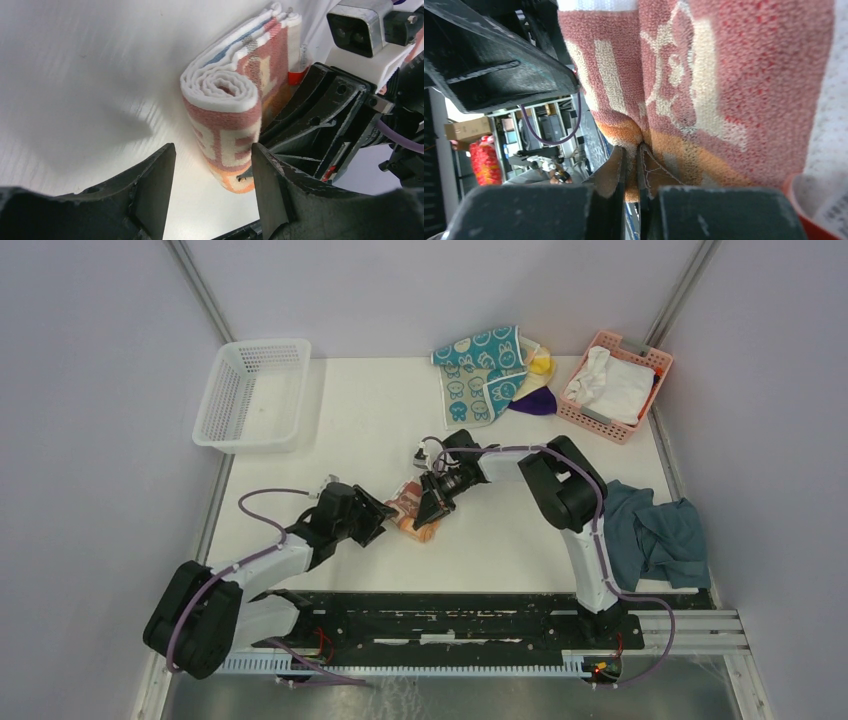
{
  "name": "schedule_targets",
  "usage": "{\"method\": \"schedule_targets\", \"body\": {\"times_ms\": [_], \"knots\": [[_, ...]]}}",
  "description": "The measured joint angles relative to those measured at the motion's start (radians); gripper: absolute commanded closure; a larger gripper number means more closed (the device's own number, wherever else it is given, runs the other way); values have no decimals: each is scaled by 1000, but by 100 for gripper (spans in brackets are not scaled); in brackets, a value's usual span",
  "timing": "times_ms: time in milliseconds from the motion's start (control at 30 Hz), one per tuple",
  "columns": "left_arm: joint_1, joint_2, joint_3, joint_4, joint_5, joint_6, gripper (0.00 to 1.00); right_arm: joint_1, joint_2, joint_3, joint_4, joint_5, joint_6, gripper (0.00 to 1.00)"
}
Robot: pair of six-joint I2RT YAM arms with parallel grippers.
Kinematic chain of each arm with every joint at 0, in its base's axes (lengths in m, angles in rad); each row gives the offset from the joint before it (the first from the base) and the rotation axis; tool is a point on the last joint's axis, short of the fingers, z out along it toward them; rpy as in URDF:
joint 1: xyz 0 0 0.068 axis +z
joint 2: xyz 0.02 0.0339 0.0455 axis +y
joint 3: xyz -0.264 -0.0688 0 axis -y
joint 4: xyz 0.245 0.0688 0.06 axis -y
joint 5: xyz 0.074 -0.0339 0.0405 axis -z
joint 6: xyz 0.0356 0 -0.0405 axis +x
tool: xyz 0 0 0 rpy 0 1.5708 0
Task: Roll the towels
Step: Roll the towel at the center of the board.
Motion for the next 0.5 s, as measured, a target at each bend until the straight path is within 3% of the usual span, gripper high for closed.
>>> {"method": "schedule_targets", "body": {"times_ms": [233, 500], "knots": [[5, 139, 19, 74, 6, 0, 43, -13, 32, 38, -22, -12, 32, 81], [5, 247, 76, 131, 13, 0, 44, -11, -49, 37, -92, 131, -42, 57]]}}
